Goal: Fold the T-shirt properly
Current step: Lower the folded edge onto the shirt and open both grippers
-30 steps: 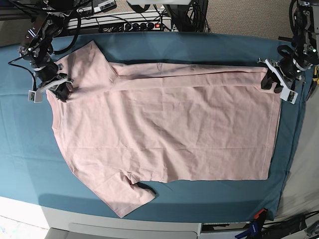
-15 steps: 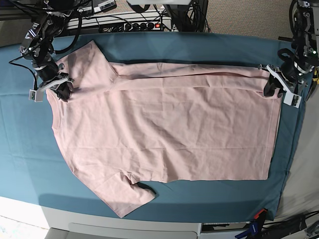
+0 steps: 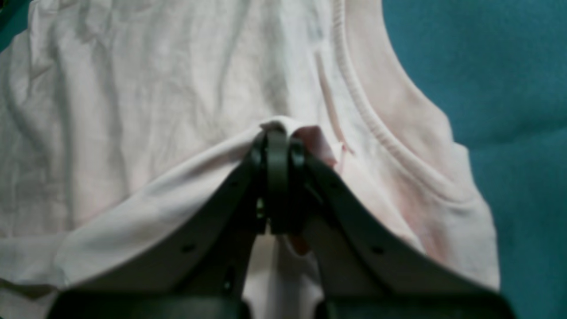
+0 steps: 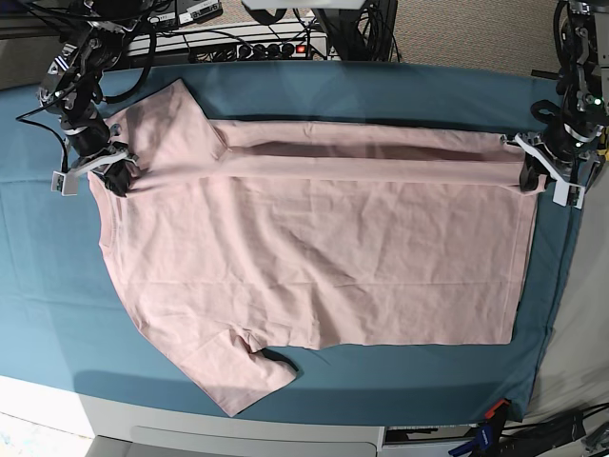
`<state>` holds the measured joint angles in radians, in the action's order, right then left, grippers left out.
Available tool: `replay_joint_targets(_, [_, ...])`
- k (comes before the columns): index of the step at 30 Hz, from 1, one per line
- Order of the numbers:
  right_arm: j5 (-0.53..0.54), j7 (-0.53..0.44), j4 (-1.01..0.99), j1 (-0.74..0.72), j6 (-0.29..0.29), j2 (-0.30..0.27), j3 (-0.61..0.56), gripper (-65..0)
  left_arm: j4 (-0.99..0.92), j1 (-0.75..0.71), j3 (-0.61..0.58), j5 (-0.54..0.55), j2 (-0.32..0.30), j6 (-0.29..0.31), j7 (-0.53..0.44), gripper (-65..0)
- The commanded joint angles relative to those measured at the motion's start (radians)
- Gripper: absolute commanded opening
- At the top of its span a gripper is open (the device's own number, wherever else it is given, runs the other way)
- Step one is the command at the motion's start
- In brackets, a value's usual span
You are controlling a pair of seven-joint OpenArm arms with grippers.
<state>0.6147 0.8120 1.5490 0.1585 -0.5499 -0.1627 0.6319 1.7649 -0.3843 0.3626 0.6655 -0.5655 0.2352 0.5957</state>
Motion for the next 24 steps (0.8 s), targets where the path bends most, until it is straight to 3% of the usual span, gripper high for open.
replay_joint_targets(1, [0.013, -0.032, 0.013, -0.01, -0.002, -0.014, 0.004, -65.0, 0.013, 0.005, 0.007, 0.0, -0.019, -0.006, -0.028, -65.0])
replay_joint_targets(11, [-0.026, -0.038, 0.013, -0.009, -0.002, -0.014, 0.004, -65.0, 0.013, 0.005, 0.006, 0.0, -0.018, 0.002, -0.028, -65.0])
replay_joint_targets(16, [-0.029, -0.044, 0.013, -0.009, -0.002, -0.014, 0.004, -65.0, 0.013, 0.005, 0.006, 0.0, -0.013, 0.001, -0.028, -51.4])
replay_joint_targets(17, [-0.029, -0.048, 0.013, -0.009, -0.002, -0.014, 0.004, -63.9, 0.013, 0.005, 0.006, 0.0, -0.013, 0.001, -0.029, -47.9])
replay_joint_targets(20, [-0.029, -0.054, 0.013, -0.009, -0.002, -0.014, 0.004, -50.0, 0.013, 0.005, 0.006, 0.0, -0.013, 0.001, -0.029, -40.5])
replay_joint_targets(24, [-0.029, -0.06, 0.013, -0.009, -0.002, -0.014, 0.004, -47.5, 0.013, 0.005, 0.006, 0.0, -0.013, 0.001, -0.03, -40.1])
